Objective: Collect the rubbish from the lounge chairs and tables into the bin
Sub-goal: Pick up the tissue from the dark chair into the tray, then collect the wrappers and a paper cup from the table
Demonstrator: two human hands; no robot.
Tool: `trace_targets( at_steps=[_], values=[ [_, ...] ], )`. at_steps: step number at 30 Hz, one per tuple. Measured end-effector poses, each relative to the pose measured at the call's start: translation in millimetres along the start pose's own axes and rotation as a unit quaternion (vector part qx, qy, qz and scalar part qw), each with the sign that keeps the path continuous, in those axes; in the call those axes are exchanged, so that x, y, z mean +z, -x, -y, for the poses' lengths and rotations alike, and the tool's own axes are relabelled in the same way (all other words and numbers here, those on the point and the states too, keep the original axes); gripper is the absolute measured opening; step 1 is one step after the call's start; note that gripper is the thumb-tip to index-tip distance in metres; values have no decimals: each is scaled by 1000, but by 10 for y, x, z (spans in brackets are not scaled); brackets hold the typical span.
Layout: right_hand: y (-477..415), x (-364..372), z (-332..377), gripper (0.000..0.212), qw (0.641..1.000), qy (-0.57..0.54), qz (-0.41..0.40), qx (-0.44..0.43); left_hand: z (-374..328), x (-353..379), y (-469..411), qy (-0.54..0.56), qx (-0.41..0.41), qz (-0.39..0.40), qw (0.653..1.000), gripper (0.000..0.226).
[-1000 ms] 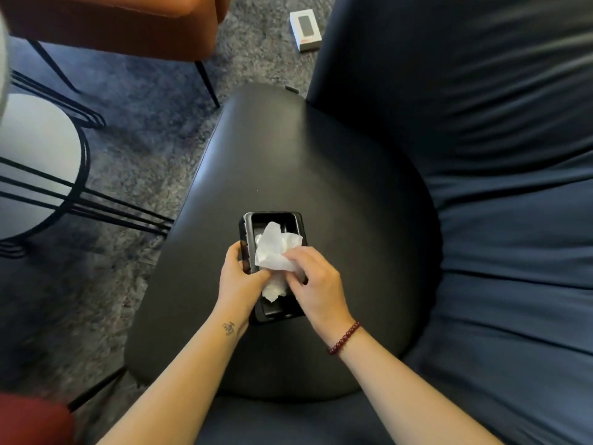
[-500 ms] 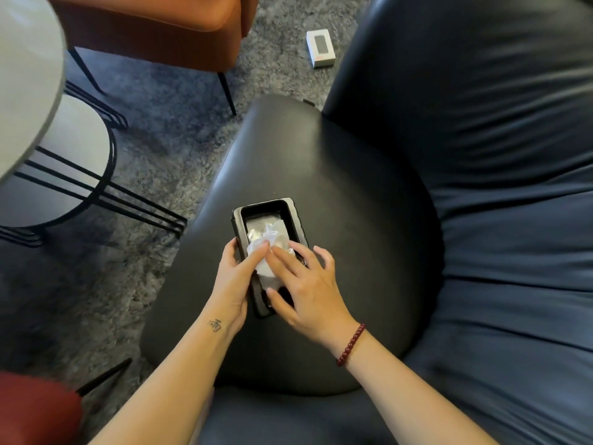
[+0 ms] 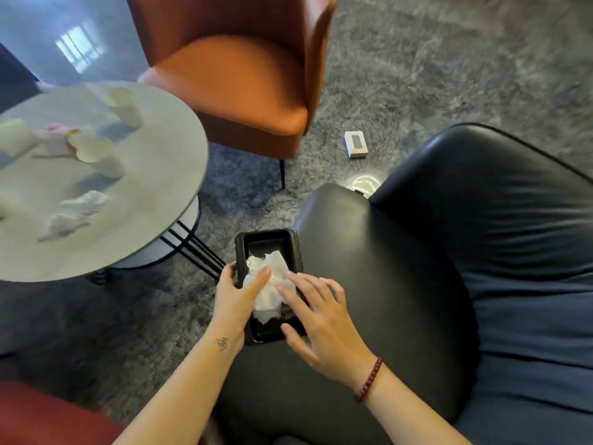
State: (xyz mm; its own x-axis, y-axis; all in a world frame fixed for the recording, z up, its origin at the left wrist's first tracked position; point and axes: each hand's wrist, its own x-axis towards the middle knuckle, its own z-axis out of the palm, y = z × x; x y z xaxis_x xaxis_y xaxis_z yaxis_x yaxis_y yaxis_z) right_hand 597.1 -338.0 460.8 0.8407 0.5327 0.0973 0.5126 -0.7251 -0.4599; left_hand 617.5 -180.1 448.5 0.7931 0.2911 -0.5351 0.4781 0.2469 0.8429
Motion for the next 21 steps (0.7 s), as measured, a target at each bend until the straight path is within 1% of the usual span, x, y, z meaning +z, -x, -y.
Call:
trace_targets(
  at_steps=[4,8,12,16,21],
  values=[
    [-643,20,648,50,999,-6,-40,-35,-595,-836,-109,15,24,-30,999,46],
    [-1450,160,1412,48,996,-4,-51,-70,-1135,-1796,-258,27,36,-67,997,52],
    [-2148,319,2137,47,994,-22,-40,-99,-1582,-2653,-363,53,77,-116,989,46],
    [-2658,467,2640,47,990,-17,-11,-140,-1850,-3342,-413,80,95,-185,975,47],
    [-3060,647,2990,47,982,-15,-3,-188,-1937,-3953,-433,119,87,-258,955,51]
  ],
)
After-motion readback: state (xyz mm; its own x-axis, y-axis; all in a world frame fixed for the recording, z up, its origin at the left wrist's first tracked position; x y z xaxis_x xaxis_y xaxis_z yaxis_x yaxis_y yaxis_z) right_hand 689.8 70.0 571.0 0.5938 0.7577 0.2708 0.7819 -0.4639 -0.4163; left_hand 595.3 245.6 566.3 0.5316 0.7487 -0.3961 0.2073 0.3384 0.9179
